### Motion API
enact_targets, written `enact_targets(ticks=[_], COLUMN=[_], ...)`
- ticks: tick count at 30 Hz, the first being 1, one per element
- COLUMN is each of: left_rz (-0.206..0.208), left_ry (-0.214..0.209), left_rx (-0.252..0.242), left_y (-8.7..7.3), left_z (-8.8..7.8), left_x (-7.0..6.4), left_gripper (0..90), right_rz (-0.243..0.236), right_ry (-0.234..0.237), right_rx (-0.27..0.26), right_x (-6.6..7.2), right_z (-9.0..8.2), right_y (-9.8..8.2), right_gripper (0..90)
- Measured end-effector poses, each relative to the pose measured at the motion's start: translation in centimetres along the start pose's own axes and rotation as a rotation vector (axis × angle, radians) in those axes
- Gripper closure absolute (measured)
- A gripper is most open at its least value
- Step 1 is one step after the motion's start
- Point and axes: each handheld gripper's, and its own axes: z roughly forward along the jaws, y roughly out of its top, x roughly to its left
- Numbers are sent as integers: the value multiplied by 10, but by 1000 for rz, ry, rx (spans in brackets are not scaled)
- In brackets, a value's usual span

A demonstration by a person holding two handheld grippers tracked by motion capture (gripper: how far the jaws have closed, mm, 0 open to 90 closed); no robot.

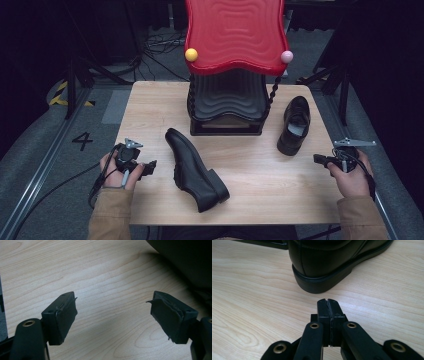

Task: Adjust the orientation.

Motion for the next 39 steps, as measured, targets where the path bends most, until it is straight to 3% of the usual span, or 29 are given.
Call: enact_targets(ticks=[12, 19, 31, 39], left_rz=[7, 3, 6, -12], left_ry=[-5, -5, -8, -24], left_rx=[-2, -7, -14, -35], left_y=[2, 2, 3, 4], left_z=[0, -4, -7, -9], left_x=[0, -1, -1, 0], left_gripper=[213, 213, 213, 212], right_rz=[-43, -82, -174, -256], right_ry=[24, 69, 189, 281], right_rx=[24, 35, 62, 57], right_x=[7, 23, 65, 105], right_z=[1, 0, 7, 16], right_y=[3, 10, 35, 59], right_gripper=[900, 900, 900, 900])
